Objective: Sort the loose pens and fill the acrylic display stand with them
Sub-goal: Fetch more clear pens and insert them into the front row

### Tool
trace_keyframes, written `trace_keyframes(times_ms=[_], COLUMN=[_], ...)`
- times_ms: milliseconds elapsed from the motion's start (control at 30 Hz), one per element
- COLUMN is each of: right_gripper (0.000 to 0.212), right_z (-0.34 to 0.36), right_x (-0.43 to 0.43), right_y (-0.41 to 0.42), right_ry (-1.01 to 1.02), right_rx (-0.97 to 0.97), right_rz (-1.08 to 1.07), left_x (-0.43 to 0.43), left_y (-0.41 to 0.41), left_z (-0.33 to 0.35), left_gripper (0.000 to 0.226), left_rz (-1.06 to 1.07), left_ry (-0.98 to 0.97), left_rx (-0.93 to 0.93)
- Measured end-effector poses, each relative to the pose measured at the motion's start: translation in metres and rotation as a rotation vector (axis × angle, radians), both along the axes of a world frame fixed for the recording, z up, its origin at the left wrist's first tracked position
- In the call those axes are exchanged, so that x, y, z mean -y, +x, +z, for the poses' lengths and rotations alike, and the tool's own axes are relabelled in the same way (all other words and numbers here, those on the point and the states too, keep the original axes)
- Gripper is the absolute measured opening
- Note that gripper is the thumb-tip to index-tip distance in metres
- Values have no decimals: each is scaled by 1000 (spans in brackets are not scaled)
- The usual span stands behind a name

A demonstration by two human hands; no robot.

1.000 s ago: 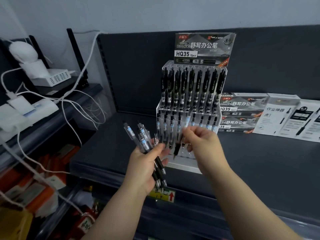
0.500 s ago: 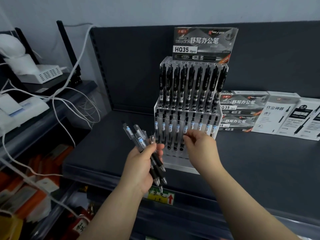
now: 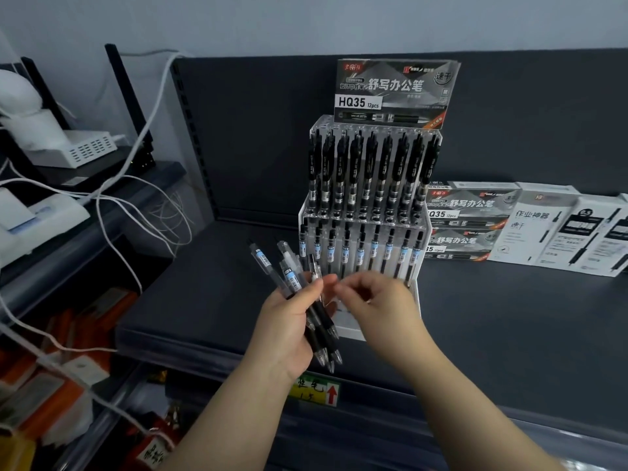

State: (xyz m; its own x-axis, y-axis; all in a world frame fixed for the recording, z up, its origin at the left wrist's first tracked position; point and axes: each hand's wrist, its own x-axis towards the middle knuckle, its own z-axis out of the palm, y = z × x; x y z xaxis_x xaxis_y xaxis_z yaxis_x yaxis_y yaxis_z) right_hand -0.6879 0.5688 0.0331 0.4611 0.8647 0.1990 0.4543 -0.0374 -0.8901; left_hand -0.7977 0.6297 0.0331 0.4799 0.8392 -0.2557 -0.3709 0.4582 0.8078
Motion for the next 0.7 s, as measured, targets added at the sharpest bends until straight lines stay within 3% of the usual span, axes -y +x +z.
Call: trace_keyframes(times_ms=[133,233,533,700], right_gripper=[14,14,11,11], right_z=[-3,-4,-5,5], right_x=[1,2,8,11], right_y=[-3,2,-1,7], right_ry=[-112,-136,-18,58], right_rx=[-81,-191,-293,-401], right_rz=[162,216,292,150], left_x=[4,8,11,9], left_y=[3,3,5,4], left_z=[1,2,4,4], left_gripper=[26,13,7,8], left_rz=[-8,-29,-24,32], left_ry=[35,72,89,74], left_rx=[-26,-23,10,19])
